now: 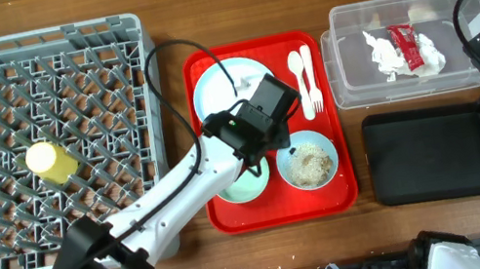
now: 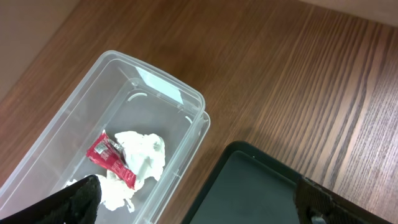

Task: Sort waste into correct bins and load items into the dishwasher rack
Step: 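Move the left gripper to the light-blue plate edge and grasp it, then carry the light-blue plate with the left gripper and stand it in the rack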

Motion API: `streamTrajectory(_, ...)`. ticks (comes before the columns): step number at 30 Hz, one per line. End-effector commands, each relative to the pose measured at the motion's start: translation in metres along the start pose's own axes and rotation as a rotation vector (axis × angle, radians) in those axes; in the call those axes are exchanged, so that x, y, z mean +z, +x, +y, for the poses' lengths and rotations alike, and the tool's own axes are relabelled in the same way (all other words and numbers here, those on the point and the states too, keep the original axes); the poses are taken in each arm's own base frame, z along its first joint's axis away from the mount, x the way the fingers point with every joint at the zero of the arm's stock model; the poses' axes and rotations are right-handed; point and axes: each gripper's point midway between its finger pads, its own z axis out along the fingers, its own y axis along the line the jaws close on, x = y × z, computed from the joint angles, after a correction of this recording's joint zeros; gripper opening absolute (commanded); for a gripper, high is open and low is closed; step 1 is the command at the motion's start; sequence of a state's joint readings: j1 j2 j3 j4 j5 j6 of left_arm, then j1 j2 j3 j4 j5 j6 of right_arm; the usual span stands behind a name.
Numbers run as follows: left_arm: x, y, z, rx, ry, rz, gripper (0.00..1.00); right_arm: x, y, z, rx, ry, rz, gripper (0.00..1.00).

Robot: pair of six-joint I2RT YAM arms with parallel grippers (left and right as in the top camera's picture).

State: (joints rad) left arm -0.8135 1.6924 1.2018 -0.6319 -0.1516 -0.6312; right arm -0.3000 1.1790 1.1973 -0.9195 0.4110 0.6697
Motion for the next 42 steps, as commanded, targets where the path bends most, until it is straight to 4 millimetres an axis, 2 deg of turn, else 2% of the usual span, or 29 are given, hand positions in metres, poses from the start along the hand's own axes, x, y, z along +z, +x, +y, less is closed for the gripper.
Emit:
streamTrajectory(1, 0.0, -0.032, -0.01, 0.038, 0.011, -0.15, 0.6, 0.001, 0.0, -0.001, 0.014, 0.002, 0.001, 1.0)
streamTrajectory(4, -0.001, -0.055, -0.028, 0.162, 0.067, -0.249, 0.62, 0.001, 0.0, -0.001, 0.013, 0.002, 0.001, 1.0)
streamTrajectory(5, 0.007, -0.061, -0.028, 0.184, 0.069, -0.261, 0.69, 0.001, 0.0, -0.001, 0.013, 0.002, 0.001, 1.0)
streamTrajectory(8, 0.034, -0.054, -0.016, 0.187, 0.081, -0.176, 0.74, 0.001, 0.0, -0.001, 0.013, 0.002, 0.001, 1.0)
streamTrajectory(11, 0.05, -0.057, -0.006, 0.212, 0.061, -0.167, 0.75, 0.001, 0.0, -0.001, 0.014, 0.002, 0.001, 1.0)
streamTrajectory(13, 0.058, -0.058, -0.008, 0.224, 0.066, -0.175, 0.72, 0.001, 0.0, -0.001, 0.014, 0.002, 0.001, 1.0)
streamTrajectory(15, 0.073, -0.05, -0.015, 0.285, 0.096, -0.149, 0.71, 0.001, 0.0, -0.001, 0.014, 0.002, 0.001, 1.0)
streamTrajectory(19, 0.103, -0.036, -0.01, 0.298, 0.077, -0.103, 0.7, 0.001, 0.0, -0.001, 0.013, 0.002, 0.001, 1.0)
streamTrajectory(21, 0.109, -0.033, -0.009, 0.299, 0.074, -0.094, 0.68, 0.001, 0.0, -0.001, 0.014, 0.002, 0.001, 1.0)
streamTrajectory(23, 0.11, -0.032, -0.008, 0.298, 0.073, -0.093, 0.61, 0.001, 0.0, -0.001, 0.013, 0.002, 0.001, 1.0)
streamTrajectory(25, 0.11, -0.029, -0.009, 0.3, 0.082, -0.081, 0.49, 0.001, 0.0, -0.001, 0.013, 0.002, 0.001, 1.0)
streamTrajectory(26, 0.11, -0.027, -0.011, 0.301, 0.093, -0.07, 0.41, 0.001, 0.0, -0.001, 0.014, 0.003, 0.002, 1.0)
streamTrajectory(29, 0.113, -0.022, -0.01, 0.303, 0.092, -0.053, 0.06, 0.001, 0.0, -0.001, 0.014, 0.002, 0.001, 1.0)
streamTrajectory(30, 0.112, -0.023, -0.01, 0.303, 0.092, -0.052, 0.04, 0.001, 0.0, -0.001, 0.013, 0.003, 0.002, 1.0)
streamTrajectory(32, 0.102, -0.03, -0.014, 0.301, 0.104, -0.077, 0.04, 0.001, 0.0, -0.001, 0.013, 0.002, 0.001, 1.0)
streamTrajectory(34, 0.076, -0.047, -0.022, 0.294, 0.135, -0.139, 0.04, 0.001, 0.0, -0.001, 0.013, 0.003, 0.002, 1.0)
streamTrajectory(36, 0.041, -0.068, -0.031, 0.25, 0.178, -0.216, 0.04, 0.001, 0.0, -0.001, 0.014, 0.002, 0.001, 1.0)
streamTrajectory(37, 0.007, -0.083, -0.035, 0.202, 0.22, -0.274, 0.04, 0.001, 0.0, -0.001, 0.014, 0.002, 0.001, 1.0)
streamTrajectory(40, -0.044, -0.099, -0.032, 0.168, 0.306, -0.323, 0.04, 0.001, 0.0, -0.001, 0.014, 0.003, 0.002, 1.0)
streamTrajectory(42, -0.071, -0.107, -0.022, 0.144, 0.348, -0.339, 0.04, 0.001, 0.0, -0.001, 0.013, 0.003, 0.002, 1.0)
